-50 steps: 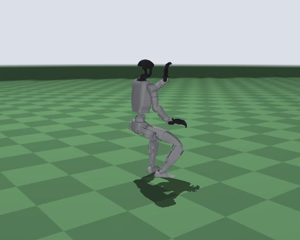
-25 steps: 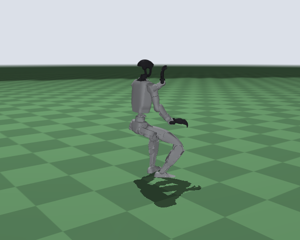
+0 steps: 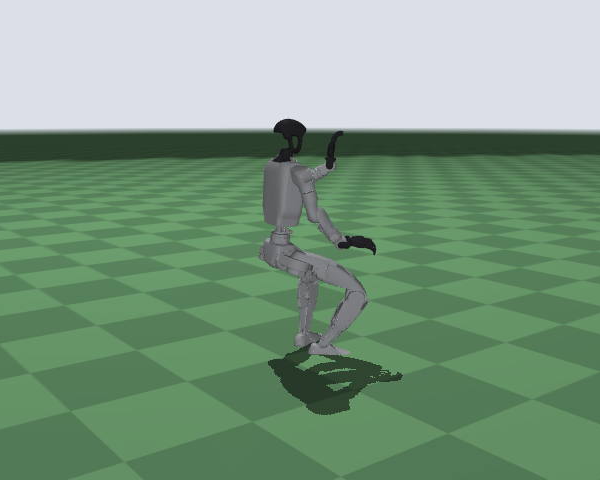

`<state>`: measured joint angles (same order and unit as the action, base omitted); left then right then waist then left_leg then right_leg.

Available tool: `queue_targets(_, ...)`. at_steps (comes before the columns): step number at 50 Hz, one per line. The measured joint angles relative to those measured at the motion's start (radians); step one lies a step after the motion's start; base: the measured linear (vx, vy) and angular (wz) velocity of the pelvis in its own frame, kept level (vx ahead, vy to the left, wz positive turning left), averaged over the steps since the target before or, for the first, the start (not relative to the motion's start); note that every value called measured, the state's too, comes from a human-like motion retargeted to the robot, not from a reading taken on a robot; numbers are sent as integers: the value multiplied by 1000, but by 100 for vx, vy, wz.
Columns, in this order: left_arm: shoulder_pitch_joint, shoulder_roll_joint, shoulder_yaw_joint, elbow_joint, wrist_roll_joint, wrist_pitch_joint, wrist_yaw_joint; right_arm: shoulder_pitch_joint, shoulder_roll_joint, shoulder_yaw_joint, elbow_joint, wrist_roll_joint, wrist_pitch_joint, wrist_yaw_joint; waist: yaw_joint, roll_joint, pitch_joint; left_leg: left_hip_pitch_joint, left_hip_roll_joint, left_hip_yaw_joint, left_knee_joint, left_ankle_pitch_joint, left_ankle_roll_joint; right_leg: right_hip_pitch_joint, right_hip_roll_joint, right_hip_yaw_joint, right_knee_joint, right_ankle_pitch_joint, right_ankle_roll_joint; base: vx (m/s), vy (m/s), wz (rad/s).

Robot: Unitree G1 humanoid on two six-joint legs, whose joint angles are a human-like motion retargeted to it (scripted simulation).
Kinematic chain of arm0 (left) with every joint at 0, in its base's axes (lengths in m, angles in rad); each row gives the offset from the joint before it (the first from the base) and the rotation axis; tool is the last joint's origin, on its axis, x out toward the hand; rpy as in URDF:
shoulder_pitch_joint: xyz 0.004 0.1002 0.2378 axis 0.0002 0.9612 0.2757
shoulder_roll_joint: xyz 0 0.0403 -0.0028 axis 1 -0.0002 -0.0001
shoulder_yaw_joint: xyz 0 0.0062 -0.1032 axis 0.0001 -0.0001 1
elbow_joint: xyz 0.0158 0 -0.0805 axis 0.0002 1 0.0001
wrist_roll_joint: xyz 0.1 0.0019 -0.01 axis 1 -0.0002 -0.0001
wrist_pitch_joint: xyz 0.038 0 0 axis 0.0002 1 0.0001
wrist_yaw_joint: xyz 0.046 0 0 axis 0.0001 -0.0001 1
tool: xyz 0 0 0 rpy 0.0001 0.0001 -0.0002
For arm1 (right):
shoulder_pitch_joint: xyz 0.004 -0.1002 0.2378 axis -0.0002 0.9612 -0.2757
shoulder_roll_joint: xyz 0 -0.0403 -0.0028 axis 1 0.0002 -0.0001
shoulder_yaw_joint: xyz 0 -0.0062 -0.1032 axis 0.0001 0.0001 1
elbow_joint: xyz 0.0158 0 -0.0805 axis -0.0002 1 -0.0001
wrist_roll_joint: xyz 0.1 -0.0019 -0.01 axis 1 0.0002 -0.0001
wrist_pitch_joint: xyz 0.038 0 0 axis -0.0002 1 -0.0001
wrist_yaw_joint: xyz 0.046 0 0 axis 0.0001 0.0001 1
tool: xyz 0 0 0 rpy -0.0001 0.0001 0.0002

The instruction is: Upper body actions

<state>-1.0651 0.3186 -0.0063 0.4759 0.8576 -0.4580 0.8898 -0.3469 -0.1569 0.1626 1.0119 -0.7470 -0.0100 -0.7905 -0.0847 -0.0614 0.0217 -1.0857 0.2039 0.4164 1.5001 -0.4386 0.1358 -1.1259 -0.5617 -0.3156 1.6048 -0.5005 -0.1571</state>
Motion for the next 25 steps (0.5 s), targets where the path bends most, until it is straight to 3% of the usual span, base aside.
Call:
queue_targets(7,65,75,147,-41,-39,28,78,17,-9,-14,-40,13,1,3,6,15,3,-7,-2,3,-1,0,0,-7,-2,1,0,-1,1,0,0,0)
queue_targets(13,62,82,205,37,-144,7,31,44,-22,-21,-71,33,8,-5,22,24,5,-9,-11,5,-5,-1,2,-8,-10,2,2,-4,4,0,0,0)
queue_targets(20,42,44,165,69,-230,-47,-11,51,-27,-7,-77,37,20,-6,23,24,6,-4,-17,6,-7,-3,4,-1,-15,3,3,-4,7,0,0,0)
queue_targets(25,22,23,68,25,-168,-76,-9,52,-21,-10,-68,27,24,-6,23,20,2,-2,-17,3,-7,-3,4,2,-15,2,4,-4,7,0,0,0)
